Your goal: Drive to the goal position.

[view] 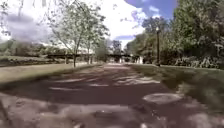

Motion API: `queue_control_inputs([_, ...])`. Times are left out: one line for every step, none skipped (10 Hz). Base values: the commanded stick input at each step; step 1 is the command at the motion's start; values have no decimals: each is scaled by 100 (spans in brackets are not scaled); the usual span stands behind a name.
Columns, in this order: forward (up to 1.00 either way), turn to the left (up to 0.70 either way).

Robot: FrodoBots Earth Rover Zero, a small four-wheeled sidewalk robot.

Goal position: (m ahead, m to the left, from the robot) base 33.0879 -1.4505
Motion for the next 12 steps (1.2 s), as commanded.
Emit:
queue_control_inputs([100, 0])
queue_control_inputs([100, 0])
queue_control_inputs([100, 0])
queue_control_inputs([100, 0])
queue_control_inputs([100, 0])
queue_control_inputs([100, 0])
queue_control_inputs([100, 0])
queue_control_inputs([100, 0])
queue_control_inputs([100, 0])
queue_control_inputs([100, 0])
queue_control_inputs([100, 0])
queue_control_inputs([100, 0])
